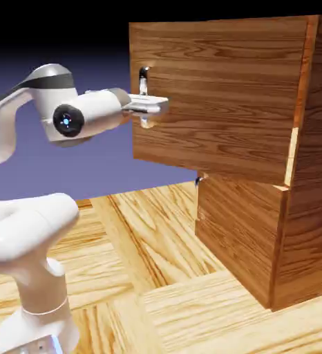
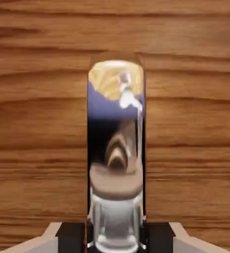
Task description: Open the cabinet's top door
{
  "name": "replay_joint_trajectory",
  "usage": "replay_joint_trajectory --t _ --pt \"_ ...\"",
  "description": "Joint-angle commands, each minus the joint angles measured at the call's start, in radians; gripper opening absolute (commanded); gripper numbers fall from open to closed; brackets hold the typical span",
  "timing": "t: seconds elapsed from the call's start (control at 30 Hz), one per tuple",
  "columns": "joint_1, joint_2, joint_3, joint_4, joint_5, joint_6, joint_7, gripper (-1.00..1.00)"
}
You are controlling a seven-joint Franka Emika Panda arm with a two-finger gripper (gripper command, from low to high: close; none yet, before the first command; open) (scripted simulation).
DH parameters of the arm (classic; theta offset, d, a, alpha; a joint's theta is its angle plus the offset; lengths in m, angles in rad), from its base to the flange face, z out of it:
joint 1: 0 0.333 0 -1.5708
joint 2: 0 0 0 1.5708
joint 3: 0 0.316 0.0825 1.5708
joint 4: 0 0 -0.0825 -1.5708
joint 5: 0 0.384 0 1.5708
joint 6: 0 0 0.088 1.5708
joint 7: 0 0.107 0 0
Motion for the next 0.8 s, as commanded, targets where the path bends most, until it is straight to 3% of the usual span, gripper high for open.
replay_joint_trajectory --t 0.0,0.33,0.77 --pt "-0.002 0.014 -0.036 -0.005 -0.029 -0.03 -0.017 -1.0" --pt "-0.022 0.26 -0.399 0.031 -0.367 -0.319 -0.212 -1.0" --pt "0.088 0.731 -0.753 0.292 -0.764 -0.643 -0.471 -1.0"
